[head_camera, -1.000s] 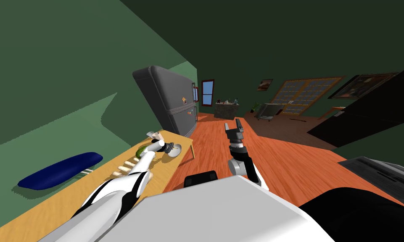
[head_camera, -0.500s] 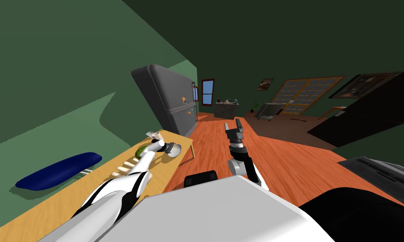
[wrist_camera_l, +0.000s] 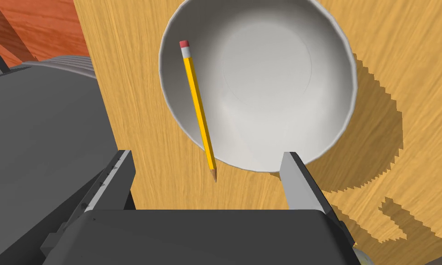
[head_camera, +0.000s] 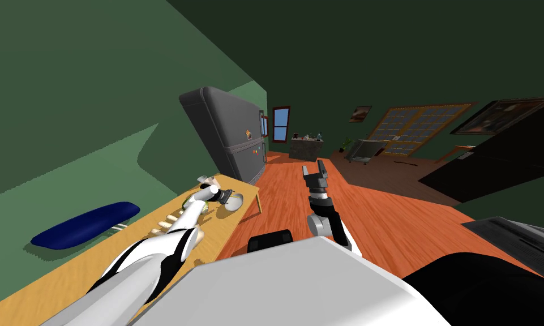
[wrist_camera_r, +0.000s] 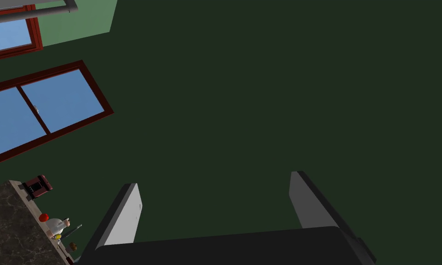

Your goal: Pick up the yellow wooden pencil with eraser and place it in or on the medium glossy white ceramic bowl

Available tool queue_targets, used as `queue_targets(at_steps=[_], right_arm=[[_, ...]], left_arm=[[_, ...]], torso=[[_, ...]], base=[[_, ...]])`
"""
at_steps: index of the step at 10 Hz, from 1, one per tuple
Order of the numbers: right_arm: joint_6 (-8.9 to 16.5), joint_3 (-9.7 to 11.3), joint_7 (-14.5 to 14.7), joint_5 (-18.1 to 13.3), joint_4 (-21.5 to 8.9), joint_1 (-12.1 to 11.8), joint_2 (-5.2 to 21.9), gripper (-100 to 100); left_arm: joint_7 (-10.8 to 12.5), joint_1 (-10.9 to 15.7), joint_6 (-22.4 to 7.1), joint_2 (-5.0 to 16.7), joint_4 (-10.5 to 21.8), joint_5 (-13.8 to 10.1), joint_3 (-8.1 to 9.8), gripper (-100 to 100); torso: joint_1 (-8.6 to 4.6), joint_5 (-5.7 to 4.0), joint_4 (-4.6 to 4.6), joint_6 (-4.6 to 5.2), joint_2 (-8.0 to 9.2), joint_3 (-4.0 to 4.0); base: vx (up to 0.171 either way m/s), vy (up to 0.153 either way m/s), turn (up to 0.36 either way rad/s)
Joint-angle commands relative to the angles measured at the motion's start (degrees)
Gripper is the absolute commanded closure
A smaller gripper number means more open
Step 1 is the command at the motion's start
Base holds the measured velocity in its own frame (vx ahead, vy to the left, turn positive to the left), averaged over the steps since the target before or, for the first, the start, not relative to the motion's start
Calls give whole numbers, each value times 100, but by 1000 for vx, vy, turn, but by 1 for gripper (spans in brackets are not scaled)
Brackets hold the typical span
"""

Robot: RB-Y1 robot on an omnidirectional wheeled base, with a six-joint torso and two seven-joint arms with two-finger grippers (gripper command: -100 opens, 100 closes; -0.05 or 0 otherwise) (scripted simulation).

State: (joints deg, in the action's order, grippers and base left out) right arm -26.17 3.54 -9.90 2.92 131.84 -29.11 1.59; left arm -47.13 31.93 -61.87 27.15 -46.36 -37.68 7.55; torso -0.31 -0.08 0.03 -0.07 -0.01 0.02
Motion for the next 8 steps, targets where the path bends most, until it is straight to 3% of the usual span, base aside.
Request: queue_targets(at_steps=[1, 4, 5, 8], right_arm=[[0, 0, 0, 0, 0, 0, 0, 0], [0, 0, 0, 0, 0, 0, 0, 0], [0, 0, 0, 0, 0, 0, 0, 0], [0, -1, 0, 0, 0, 0, 1, 0]], left_arm=[[-29, 71, -234, 128, -95, -67, 35, -100], [-24, 94, -374, 203, -199, -97, 54, -100], [-19, 100, -403, 209, -206, -99, 55, 0], [-19, 100, -400, 208, -205, -99, 54, 0]], torso=[[0, 0, 0, 0, 0, 0], [6, 1, 0, -1, 0, 0], [15, 4, -1, 0, -1, -1], [24, 6, -1, -1, -2, -2]], base=[[-5, -63, 41], [-3, -40, 29], [0, 0, 0], [0, 0, 0]])
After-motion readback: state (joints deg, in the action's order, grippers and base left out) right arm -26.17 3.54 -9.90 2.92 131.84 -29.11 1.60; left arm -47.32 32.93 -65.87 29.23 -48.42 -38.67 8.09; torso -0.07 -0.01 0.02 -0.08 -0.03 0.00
